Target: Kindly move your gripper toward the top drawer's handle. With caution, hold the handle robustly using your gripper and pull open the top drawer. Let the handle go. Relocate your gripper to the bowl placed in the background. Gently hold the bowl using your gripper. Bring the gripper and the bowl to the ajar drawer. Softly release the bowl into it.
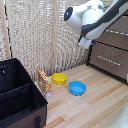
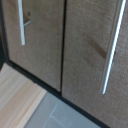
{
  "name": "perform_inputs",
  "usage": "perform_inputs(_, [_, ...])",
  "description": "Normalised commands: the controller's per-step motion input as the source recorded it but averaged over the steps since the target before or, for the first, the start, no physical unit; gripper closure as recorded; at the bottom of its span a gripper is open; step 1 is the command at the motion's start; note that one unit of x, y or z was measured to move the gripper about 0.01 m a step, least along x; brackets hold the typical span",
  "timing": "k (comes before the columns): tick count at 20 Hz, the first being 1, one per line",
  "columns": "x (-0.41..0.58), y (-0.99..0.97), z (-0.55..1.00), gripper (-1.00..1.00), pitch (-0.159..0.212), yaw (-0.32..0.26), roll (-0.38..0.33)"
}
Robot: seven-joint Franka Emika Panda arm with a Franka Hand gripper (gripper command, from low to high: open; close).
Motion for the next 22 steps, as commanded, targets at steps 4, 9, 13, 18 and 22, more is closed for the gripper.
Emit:
perform_inputs(4, [0.0, -0.59, 0.19, -1.0, -0.004, 0.02, -0.22])
perform_inputs(9, [0.0, -0.54, 0.11, -1.0, 0.0, 0.004, -0.219])
perform_inputs(13, [0.0, -0.56, 0.08, -1.0, 0.0, 0.0, -0.215])
perform_inputs(18, [0.075, -0.43, 0.0, -1.0, 0.006, 0.0, -0.088])
perform_inputs(22, [0.081, -0.17, 0.0, 1.0, 0.003, 0.0, 0.0])
